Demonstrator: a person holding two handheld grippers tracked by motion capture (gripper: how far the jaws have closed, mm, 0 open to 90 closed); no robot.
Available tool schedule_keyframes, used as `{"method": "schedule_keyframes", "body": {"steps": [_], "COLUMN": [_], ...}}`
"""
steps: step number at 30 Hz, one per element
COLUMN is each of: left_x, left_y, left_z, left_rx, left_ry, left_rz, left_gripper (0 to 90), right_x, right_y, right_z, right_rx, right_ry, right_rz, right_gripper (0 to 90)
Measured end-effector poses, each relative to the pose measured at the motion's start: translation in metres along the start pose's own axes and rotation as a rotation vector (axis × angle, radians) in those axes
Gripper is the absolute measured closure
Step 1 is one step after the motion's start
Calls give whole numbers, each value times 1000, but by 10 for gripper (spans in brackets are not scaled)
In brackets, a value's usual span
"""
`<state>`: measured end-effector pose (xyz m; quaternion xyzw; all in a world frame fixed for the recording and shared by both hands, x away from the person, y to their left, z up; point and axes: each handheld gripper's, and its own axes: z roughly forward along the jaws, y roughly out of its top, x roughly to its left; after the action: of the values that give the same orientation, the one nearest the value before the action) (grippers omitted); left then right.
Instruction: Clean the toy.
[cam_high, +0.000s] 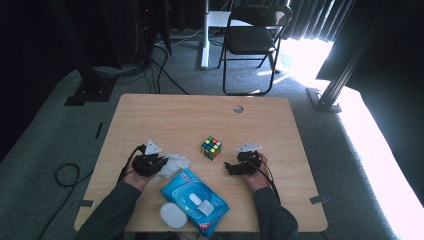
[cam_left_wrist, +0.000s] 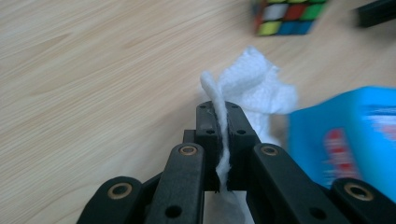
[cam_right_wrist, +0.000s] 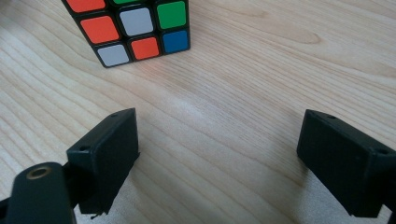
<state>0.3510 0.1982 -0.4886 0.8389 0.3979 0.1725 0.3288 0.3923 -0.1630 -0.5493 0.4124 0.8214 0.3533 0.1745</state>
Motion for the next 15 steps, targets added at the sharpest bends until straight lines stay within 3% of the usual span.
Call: {"method": "schedule_keyframes", "body": {"steps": [2,4,6,12,15], "left_x": [4,4,2,-13,-15], "left_y": [-3,-4,-4,-8,-10], "left_z": [3,7,9,31,36], "left_rx": [20,25,30,88,100], "left_ry": [76,103,101,13,-16], "left_rz": [-8,-8,-6,52,62], "left_gripper": [868,864,852,784,703], "right_x": [0,0,0,0,0], "right_y": [0,0,0,0,0], "right_z": [0,0,0,0,0], "right_rx": [0,0,0,0,0], "right_ry": [0,0,0,0,0], "right_rz": [0,0,0,0,0], "right_gripper": [126,126,126,126,126]}}
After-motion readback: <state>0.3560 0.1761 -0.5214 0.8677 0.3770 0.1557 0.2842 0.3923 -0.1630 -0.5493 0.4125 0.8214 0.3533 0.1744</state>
